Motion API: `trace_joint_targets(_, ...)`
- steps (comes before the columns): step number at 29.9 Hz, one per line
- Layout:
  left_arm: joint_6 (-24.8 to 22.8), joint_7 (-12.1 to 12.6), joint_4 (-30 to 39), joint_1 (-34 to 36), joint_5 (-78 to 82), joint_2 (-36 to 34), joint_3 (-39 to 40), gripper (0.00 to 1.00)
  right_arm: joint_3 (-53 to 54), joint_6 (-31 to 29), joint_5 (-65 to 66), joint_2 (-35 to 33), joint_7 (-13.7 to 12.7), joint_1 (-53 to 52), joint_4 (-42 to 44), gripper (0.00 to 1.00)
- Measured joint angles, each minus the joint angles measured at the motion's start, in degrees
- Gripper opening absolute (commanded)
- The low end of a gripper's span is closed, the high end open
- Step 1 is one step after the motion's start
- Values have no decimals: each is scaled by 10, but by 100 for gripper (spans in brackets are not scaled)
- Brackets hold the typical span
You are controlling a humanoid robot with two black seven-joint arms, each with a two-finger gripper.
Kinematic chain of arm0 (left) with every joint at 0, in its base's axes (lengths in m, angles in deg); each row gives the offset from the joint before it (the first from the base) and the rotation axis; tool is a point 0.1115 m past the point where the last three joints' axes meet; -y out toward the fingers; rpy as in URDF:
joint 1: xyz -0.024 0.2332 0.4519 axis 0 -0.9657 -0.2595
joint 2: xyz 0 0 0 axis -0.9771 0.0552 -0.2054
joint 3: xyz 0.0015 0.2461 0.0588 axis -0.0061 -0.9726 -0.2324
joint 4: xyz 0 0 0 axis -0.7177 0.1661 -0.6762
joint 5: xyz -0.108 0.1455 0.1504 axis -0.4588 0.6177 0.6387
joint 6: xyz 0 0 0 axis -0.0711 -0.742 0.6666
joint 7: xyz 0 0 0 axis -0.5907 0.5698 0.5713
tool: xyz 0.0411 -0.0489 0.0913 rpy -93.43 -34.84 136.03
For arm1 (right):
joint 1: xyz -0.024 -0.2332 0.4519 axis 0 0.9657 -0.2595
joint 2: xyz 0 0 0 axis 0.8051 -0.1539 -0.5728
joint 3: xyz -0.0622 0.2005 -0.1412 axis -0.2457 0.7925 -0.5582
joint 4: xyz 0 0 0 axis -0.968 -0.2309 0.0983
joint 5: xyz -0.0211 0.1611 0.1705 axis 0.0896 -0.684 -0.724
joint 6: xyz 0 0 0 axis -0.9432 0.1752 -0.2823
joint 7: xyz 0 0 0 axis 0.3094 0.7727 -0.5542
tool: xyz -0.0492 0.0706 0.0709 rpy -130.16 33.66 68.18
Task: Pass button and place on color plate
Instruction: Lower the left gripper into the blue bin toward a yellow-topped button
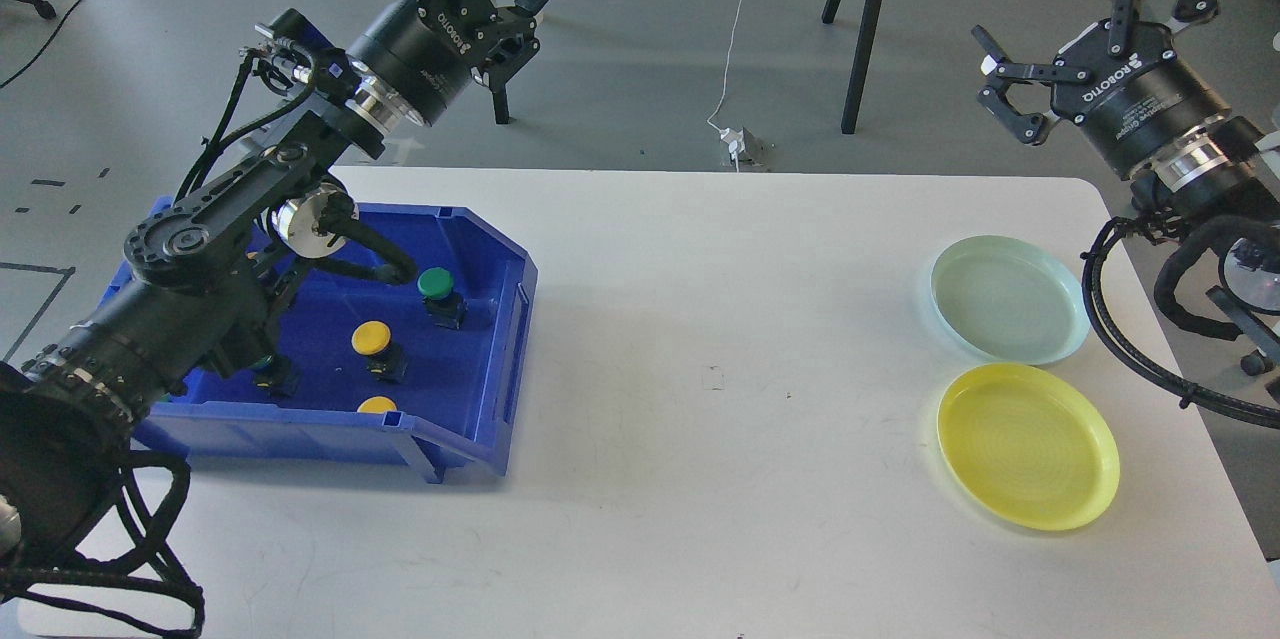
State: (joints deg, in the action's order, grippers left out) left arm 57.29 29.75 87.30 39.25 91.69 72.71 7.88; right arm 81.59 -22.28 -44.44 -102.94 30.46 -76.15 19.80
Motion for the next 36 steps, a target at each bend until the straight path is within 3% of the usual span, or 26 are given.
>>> trace_joint_targets(7, -34, 0, 1, 6, -4, -19, 6, 100, 5, 0, 0, 2, 1, -2, 2, 99)
trace_joint_targets(12, -42, 0, 3, 1, -69, -23, 52, 100, 6, 0, 0, 2, 3, -1, 9, 99)
trace_joint_targets(20, -42, 0, 123, -48, -124, -28, 112, 100, 7, 0, -1, 2, 4, -1, 12, 99)
trace_joint_targets(28, -42, 0, 246, 11, 51, -204, -40, 100, 7, 0, -1, -5, 5, 1, 12, 99)
trace_joint_targets(36, -42, 0, 332, 204, 310, -368, -307, 100, 7, 0, -1, -6, 5, 6, 15, 99)
